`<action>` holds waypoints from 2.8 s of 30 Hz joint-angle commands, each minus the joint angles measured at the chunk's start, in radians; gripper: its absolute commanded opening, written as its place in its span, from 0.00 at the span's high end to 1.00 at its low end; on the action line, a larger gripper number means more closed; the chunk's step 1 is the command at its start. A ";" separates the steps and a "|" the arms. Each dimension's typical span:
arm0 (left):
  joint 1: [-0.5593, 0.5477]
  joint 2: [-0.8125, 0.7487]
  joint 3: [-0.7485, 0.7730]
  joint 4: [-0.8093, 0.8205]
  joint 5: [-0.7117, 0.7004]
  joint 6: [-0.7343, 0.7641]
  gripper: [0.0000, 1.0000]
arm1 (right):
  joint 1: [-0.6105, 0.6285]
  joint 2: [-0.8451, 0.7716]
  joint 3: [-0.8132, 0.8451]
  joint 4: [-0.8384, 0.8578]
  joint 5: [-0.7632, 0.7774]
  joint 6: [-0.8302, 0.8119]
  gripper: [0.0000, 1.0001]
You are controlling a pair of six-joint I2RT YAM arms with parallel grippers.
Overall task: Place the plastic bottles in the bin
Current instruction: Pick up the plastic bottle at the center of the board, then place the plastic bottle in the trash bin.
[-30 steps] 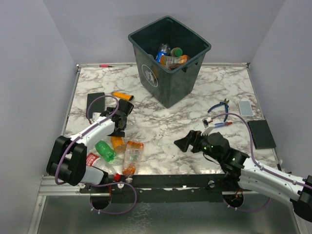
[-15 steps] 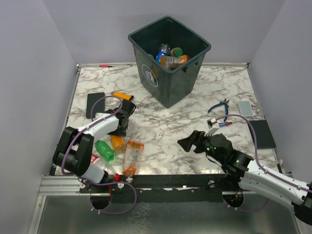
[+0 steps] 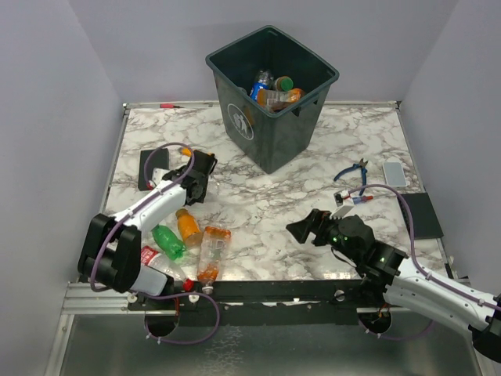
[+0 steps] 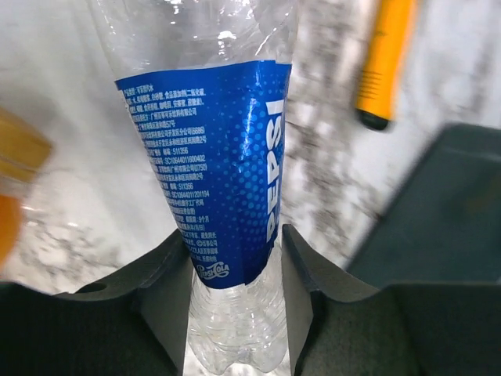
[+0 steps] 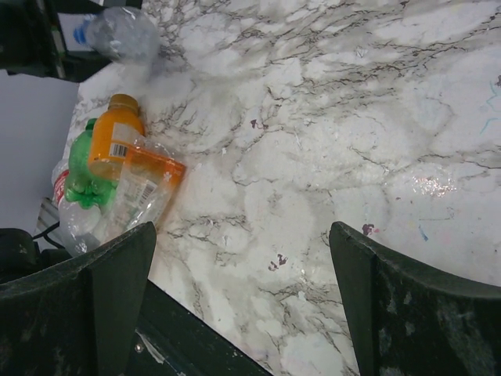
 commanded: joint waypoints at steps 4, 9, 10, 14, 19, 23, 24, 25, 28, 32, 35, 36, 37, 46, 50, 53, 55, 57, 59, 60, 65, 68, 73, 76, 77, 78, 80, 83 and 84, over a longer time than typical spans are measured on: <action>-0.036 -0.191 0.171 0.008 -0.049 0.260 0.66 | 0.004 -0.008 0.053 -0.067 0.064 -0.009 0.05; -0.041 -0.266 0.326 0.013 0.019 0.727 0.71 | 0.004 -0.041 0.115 -0.136 0.090 -0.053 0.05; -0.040 -0.283 0.337 0.031 0.048 0.824 0.72 | 0.004 -0.046 0.123 -0.139 0.097 -0.069 0.05; -0.041 -0.369 0.264 0.182 0.295 1.276 0.72 | 0.004 -0.049 0.158 -0.121 0.106 -0.127 0.05; -0.127 -0.443 0.108 0.352 0.645 1.617 0.80 | 0.004 -0.018 0.201 -0.081 0.046 -0.195 0.05; -0.159 -0.441 0.025 0.477 0.891 1.664 0.86 | 0.004 -0.010 0.240 -0.061 -0.036 -0.233 0.05; -0.177 -0.446 0.001 0.513 0.944 1.675 0.85 | 0.004 -0.014 0.248 -0.049 -0.063 -0.243 0.05; -0.203 -0.452 -0.021 0.547 1.006 1.693 0.84 | 0.004 -0.019 0.253 -0.034 -0.087 -0.251 0.05; -0.280 -0.482 -0.094 0.652 1.119 1.752 0.82 | 0.004 -0.032 0.263 0.040 -0.159 -0.269 0.05; -0.301 -0.533 -0.225 0.796 1.174 1.733 0.83 | 0.004 -0.025 0.298 0.103 -0.144 -0.267 0.05; -0.324 -0.569 -0.290 0.843 1.160 1.734 0.85 | 0.004 -0.036 0.319 0.144 -0.075 -0.269 0.05; -0.333 -0.576 -0.294 0.845 1.143 1.736 0.86 | 0.004 -0.042 0.325 0.164 -0.054 -0.269 0.05; -0.341 -0.582 -0.297 0.846 1.126 1.738 0.87 | 0.004 -0.045 0.331 0.188 -0.047 -0.277 0.05; -0.353 -0.596 -0.301 0.853 1.066 1.744 0.90 | 0.004 0.163 0.571 0.107 -0.043 -0.292 0.06; -0.355 -0.605 -0.306 0.852 1.060 1.743 0.90 | 0.004 0.200 0.590 0.120 -0.012 -0.285 0.11; -0.358 -0.607 -0.309 0.853 1.053 1.742 0.90 | 0.004 0.226 0.606 0.123 -0.022 -0.284 0.19; -0.360 -0.607 -0.309 0.852 1.049 1.740 0.91 | 0.004 0.240 0.616 0.116 -0.029 -0.285 0.22; -0.360 -0.606 -0.309 0.852 1.049 1.738 0.90 | 0.004 0.240 0.608 0.133 -0.025 -0.283 0.23; -0.361 -0.603 -0.309 0.852 1.043 1.732 0.91 | 0.004 0.240 0.597 0.156 -0.021 -0.278 0.26; -0.363 -0.601 -0.309 0.852 1.042 1.730 0.91 | 0.004 0.244 0.596 0.162 -0.020 -0.278 0.27; -0.367 -0.601 -0.309 0.852 1.037 1.727 0.91 | 0.004 0.264 0.591 0.190 -0.025 -0.268 0.43; -0.367 -0.603 -0.311 0.852 1.031 1.727 0.87 | 0.004 0.271 0.582 0.209 -0.032 -0.266 0.58; -0.366 -0.612 -0.308 0.850 1.016 1.708 0.15 | 0.004 0.276 0.579 0.218 -0.079 -0.287 0.84; -0.366 -0.631 -0.302 0.853 0.983 1.690 0.01 | 0.004 0.279 0.583 0.197 -0.114 -0.306 0.99; -0.365 -0.639 -0.302 0.857 0.965 1.678 0.01 | 0.004 0.281 0.586 0.187 -0.134 -0.314 0.99; -0.366 -0.647 -0.306 0.869 0.944 1.659 0.01 | 0.004 0.281 0.585 0.177 -0.158 -0.321 0.99; -0.364 -0.661 -0.325 0.919 0.936 1.621 0.01 | 0.004 0.282 0.571 0.182 -0.218 -0.326 1.00; -0.362 -0.647 -0.349 1.031 0.969 1.540 0.01 | 0.004 0.285 0.544 0.227 -0.295 -0.315 0.99; -0.361 -0.629 -0.349 1.055 0.992 1.523 0.01 | 0.004 0.288 0.537 0.240 -0.304 -0.306 0.99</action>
